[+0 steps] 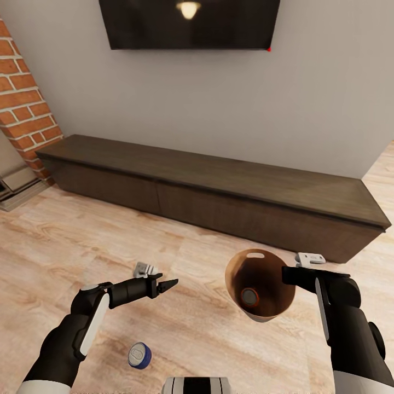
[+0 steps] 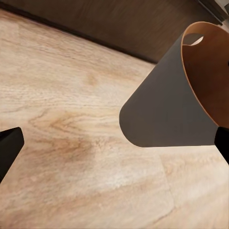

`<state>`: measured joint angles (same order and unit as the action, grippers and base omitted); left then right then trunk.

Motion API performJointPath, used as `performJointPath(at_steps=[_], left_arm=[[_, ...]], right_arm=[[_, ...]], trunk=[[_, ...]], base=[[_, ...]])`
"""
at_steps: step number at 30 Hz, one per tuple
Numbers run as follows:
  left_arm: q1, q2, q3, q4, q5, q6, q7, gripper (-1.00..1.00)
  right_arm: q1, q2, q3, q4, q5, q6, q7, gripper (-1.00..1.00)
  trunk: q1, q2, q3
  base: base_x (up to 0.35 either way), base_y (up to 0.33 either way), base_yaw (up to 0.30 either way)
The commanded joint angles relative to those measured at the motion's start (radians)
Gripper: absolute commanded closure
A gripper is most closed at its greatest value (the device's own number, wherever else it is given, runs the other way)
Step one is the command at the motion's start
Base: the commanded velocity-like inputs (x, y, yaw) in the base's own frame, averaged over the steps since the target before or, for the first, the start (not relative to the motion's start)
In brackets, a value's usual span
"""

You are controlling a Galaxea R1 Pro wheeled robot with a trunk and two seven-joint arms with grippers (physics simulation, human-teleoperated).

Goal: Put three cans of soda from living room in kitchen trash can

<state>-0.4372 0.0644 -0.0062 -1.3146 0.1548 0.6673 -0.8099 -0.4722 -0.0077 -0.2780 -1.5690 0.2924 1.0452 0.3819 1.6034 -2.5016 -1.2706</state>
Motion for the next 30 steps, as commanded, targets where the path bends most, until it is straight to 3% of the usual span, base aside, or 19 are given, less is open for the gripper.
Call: performJointPath(at_steps=[1, 30], left_arm=[[0.000, 0.000, 0.000, 0.000, 0.000, 0.000, 0.000, -1.00], [0.000, 0.000, 0.000, 0.000, -0.001, 0.000, 0.000, -1.00]], right_arm=[[0.000, 0.000, 0.000, 0.000, -0.016, 0.002, 0.000, 1.00], [0.000, 0.002, 0.005, 0.000, -0.015, 0.002, 0.001, 1.00]], trunk=[[0.000, 0.000, -0.002], [0.000, 0.000, -0.047]], base=[[0.000, 0.000, 0.000], [0.000, 0.000, 0.000]])
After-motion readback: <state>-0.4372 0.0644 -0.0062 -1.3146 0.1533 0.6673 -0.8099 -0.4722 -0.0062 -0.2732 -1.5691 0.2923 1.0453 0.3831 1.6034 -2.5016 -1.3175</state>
